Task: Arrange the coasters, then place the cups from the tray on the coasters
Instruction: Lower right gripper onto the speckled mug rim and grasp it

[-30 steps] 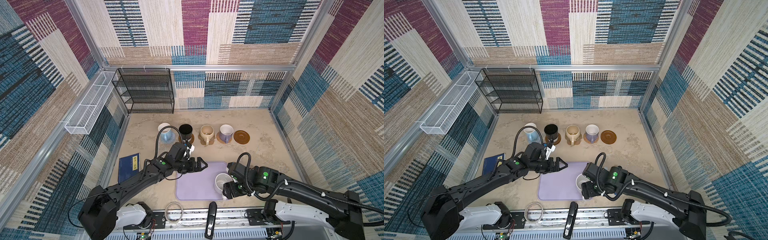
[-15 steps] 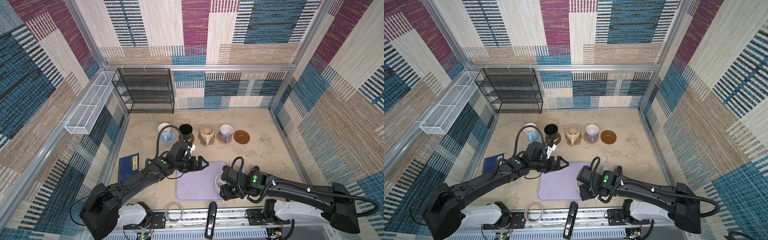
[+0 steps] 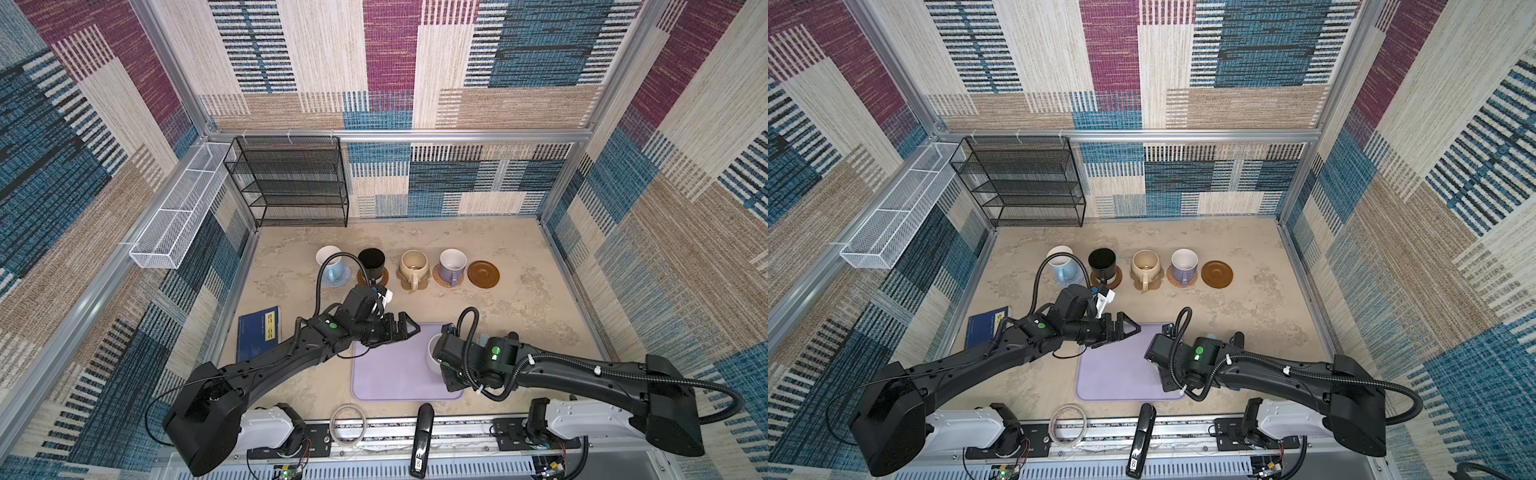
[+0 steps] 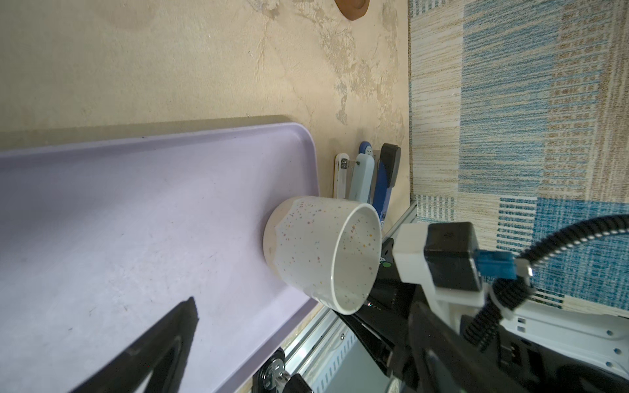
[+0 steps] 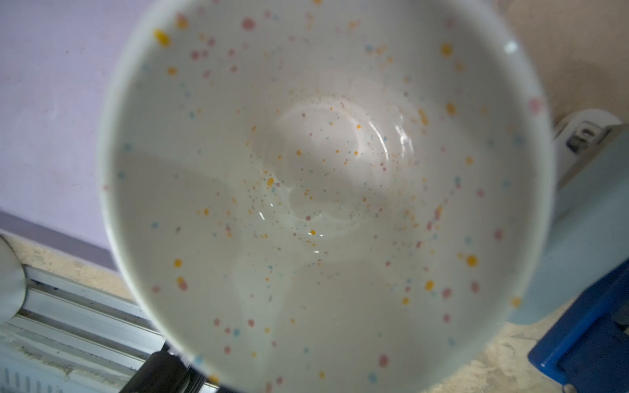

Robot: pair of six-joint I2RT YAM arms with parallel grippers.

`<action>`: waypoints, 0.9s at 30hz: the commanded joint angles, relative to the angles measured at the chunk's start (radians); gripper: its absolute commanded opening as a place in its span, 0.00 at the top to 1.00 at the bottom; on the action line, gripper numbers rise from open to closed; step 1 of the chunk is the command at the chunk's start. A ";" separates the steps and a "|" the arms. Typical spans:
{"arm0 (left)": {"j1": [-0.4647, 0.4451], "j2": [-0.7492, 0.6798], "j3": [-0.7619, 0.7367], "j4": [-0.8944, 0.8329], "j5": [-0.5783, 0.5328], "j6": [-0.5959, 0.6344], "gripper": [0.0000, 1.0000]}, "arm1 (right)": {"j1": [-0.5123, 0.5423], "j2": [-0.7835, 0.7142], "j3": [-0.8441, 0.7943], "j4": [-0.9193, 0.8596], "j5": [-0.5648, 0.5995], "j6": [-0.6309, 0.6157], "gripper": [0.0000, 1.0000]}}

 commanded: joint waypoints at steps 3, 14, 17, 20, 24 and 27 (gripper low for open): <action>-0.004 -0.005 -0.045 0.111 -0.002 -0.049 0.00 | 0.001 0.000 -0.023 0.102 0.034 -0.029 0.67; -0.009 0.004 -0.071 0.143 -0.009 -0.062 0.00 | 0.000 0.021 -0.055 0.169 0.044 -0.053 0.76; -0.009 0.004 -0.076 0.149 -0.008 -0.062 0.00 | 0.000 0.022 -0.061 0.189 0.040 -0.057 0.76; -0.009 0.000 -0.088 0.157 -0.017 -0.065 0.00 | 0.001 0.029 -0.056 0.176 0.064 -0.054 0.80; -0.008 -0.010 -0.101 0.152 -0.030 -0.061 0.00 | 0.000 0.025 -0.048 0.170 0.062 -0.061 0.92; -0.009 -0.019 -0.103 0.148 -0.034 -0.059 0.00 | 0.001 0.015 -0.042 0.172 0.066 -0.067 0.99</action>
